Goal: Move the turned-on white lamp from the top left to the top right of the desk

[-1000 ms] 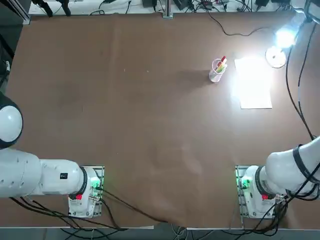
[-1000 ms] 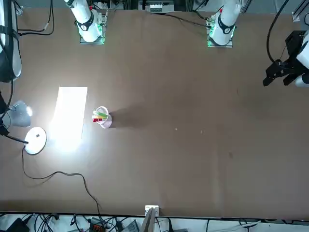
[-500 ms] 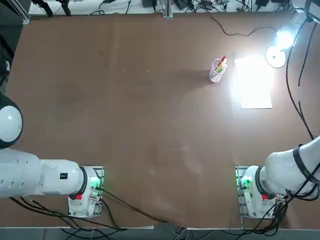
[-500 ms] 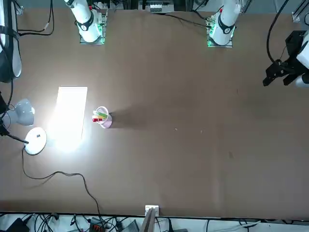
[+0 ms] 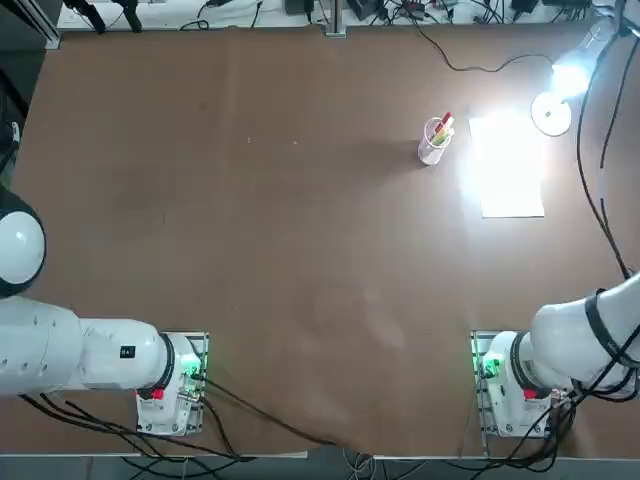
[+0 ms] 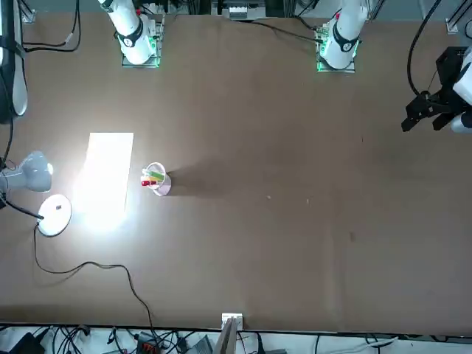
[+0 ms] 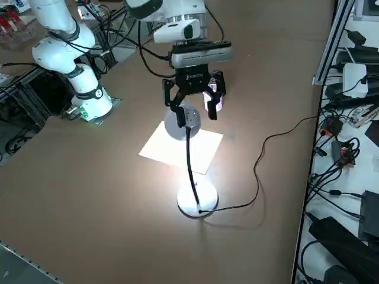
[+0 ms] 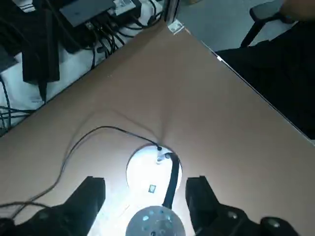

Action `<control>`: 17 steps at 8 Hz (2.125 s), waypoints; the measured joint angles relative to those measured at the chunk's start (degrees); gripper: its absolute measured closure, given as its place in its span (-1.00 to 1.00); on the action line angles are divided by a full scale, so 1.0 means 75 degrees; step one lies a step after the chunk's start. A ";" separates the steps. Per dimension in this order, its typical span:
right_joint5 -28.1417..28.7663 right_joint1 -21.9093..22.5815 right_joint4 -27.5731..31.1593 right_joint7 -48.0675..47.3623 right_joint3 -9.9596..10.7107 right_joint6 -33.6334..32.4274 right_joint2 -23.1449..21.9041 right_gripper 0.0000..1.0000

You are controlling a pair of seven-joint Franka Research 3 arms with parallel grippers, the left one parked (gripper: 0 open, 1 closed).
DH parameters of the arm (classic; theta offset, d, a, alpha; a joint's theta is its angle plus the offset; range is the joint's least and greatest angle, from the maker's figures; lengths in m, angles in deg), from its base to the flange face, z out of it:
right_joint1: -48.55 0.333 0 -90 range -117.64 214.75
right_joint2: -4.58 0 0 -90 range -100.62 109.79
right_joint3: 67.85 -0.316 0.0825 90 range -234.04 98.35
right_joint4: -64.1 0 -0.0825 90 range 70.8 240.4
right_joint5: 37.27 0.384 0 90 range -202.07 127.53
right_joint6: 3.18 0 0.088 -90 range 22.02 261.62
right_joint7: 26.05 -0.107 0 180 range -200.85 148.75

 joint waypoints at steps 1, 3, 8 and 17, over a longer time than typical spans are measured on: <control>0.0043 0.0001 -0.0313 0.0482 0.0001 -0.0197 -0.0105 -1.00; 0.0984 0.0011 -0.0792 0.2160 -0.0190 -0.1430 -0.0478 -1.00; 0.3292 0.0075 -0.0874 0.4560 -0.1003 -0.5028 -0.0837 -1.00; 0.3332 0.1929 0.0951 0.5905 -0.0107 -0.3741 -0.2550 -1.00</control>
